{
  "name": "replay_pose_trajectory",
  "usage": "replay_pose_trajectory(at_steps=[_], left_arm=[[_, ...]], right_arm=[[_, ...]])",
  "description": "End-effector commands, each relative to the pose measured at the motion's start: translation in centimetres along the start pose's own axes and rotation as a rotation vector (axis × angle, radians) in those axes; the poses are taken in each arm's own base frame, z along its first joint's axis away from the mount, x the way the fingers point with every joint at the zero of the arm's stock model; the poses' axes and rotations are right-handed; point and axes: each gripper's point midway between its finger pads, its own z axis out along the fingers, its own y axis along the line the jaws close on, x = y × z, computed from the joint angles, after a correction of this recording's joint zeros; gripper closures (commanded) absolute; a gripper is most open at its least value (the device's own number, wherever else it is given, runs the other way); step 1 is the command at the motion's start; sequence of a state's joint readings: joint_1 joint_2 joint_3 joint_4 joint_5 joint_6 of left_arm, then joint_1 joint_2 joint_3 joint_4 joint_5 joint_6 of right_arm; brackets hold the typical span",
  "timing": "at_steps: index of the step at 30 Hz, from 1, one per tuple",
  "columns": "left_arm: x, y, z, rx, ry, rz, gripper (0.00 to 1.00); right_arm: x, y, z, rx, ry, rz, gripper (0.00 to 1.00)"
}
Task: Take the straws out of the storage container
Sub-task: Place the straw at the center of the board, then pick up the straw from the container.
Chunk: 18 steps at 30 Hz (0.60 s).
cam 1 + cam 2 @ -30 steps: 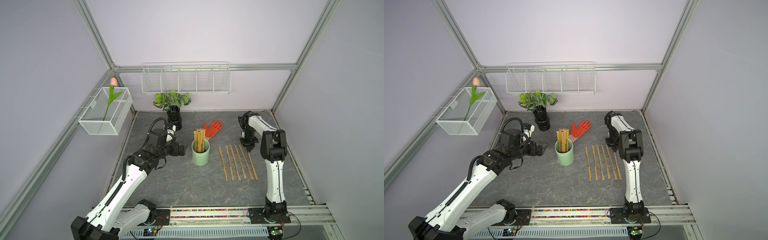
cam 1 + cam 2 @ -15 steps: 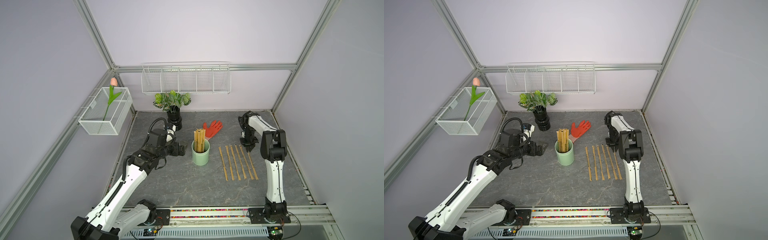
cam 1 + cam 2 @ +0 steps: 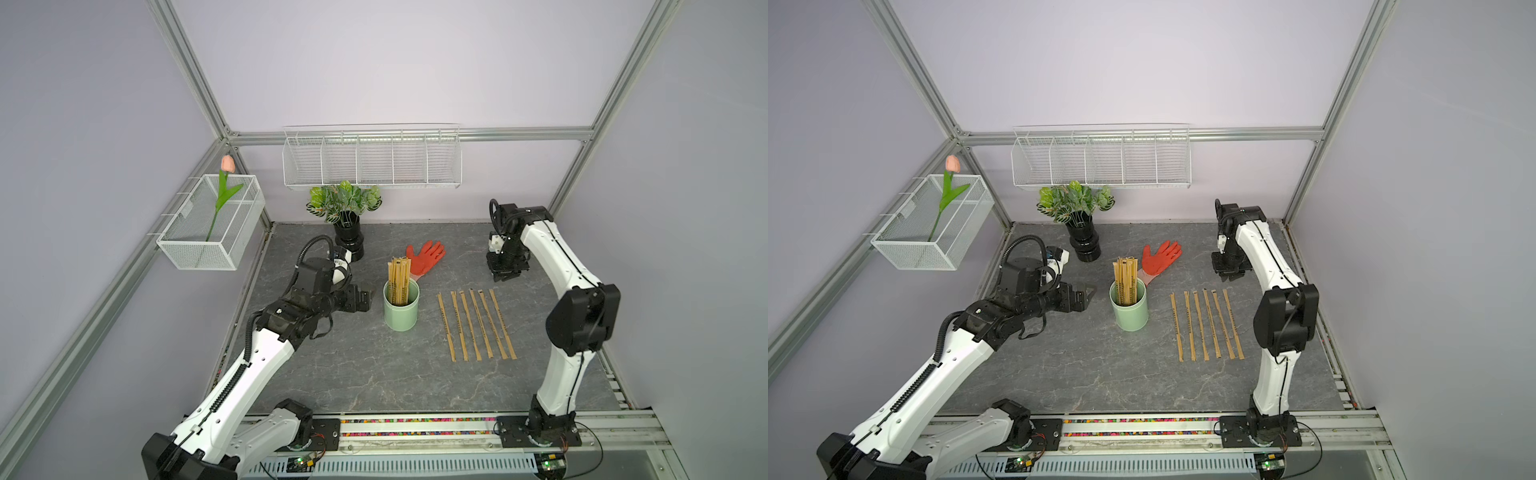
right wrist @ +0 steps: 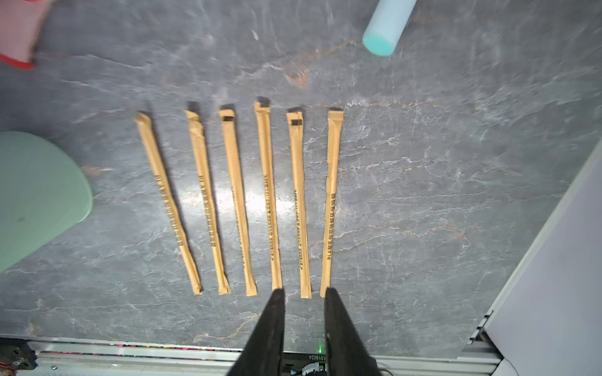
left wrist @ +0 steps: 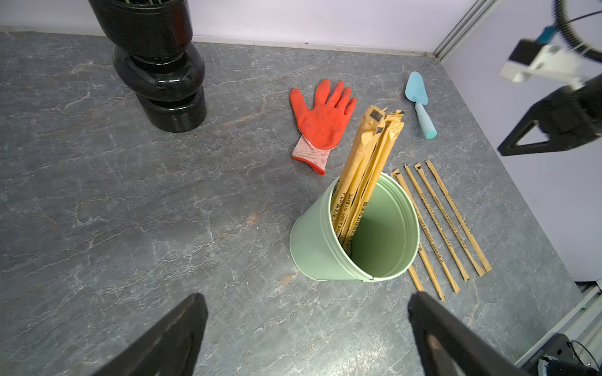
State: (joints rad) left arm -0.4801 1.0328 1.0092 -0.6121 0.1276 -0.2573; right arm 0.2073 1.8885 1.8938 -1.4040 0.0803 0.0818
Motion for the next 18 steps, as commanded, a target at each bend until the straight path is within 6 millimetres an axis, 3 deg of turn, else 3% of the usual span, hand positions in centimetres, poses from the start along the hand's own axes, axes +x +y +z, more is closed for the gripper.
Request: replay_pose_trajectory(at_steps=[1, 5, 9, 14, 18], left_arm=[[-0.2, 0.0, -0.2, -0.01, -0.006, 0.011, 0.0], [-0.2, 0.1, -0.2, -0.016, -0.009, 0.01, 0.0], [-0.3, 0.3, -0.4, -0.026, -0.017, 0.011, 0.0], [-0.5, 0.3, -0.6, -0.028, -0.024, 0.012, 0.0], [-0.5, 0.4, -0.6, -0.032, -0.025, 0.011, 0.0]], right_arm=[[0.7, 3.5, -3.0, -0.047, -0.135, -0.071, 0.73], [1.0, 8.6, -6.9, -0.151, -0.39, -0.13, 0.71], [1.3, 12.9, -9.6, -0.274, -0.57, -0.16, 0.66], [1.5, 17.9, -10.1, -0.348, -0.64, -0.259, 0.66], [1.1, 20.8, -8.8, -0.367, -0.631, -0.288, 0.66]])
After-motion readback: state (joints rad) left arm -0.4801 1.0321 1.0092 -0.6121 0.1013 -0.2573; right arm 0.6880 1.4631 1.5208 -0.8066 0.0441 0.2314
